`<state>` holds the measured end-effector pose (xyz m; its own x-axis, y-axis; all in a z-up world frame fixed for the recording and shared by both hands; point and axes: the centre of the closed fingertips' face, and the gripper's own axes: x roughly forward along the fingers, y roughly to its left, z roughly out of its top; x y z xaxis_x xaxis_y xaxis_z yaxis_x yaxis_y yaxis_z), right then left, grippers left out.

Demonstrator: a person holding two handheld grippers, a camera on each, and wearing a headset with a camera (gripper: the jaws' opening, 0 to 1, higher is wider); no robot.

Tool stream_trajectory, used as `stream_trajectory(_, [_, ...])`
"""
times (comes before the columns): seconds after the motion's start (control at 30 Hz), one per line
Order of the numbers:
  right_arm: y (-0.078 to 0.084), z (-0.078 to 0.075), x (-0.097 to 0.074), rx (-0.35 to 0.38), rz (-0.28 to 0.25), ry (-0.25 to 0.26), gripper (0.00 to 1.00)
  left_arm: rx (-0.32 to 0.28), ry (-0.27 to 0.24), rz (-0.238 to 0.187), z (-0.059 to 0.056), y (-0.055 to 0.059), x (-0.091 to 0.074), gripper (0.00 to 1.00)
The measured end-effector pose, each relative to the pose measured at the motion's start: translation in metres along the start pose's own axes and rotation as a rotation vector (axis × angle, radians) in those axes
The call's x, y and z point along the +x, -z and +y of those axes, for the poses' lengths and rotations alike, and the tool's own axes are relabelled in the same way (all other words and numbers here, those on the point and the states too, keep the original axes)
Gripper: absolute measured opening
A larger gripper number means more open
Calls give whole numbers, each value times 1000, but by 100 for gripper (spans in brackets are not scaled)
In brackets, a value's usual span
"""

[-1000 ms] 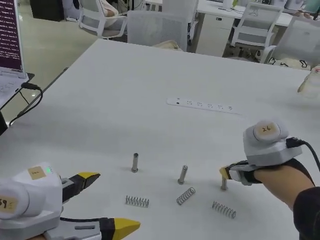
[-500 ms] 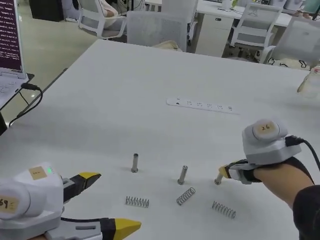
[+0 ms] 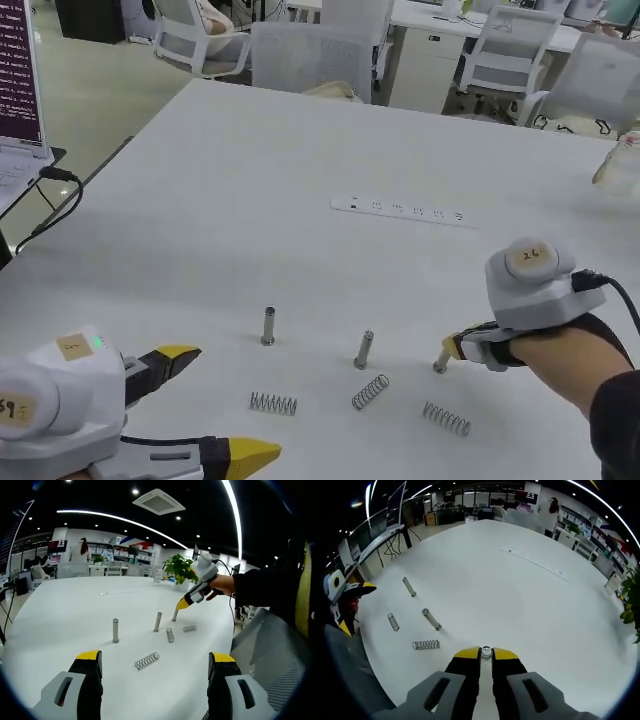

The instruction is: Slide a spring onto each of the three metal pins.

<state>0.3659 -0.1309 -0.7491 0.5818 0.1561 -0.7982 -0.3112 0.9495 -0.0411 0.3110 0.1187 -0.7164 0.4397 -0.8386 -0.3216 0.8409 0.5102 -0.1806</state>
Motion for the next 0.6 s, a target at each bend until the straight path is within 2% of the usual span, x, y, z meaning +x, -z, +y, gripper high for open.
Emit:
stream_trajectory(0.27, [3,2,-2,16,17,-5,5,2,3,0,-1,0,1,85])
stream_trajectory(0.6, [1,5,-4,-7,6,-14,6,3,8,4,-3,0,1,85])
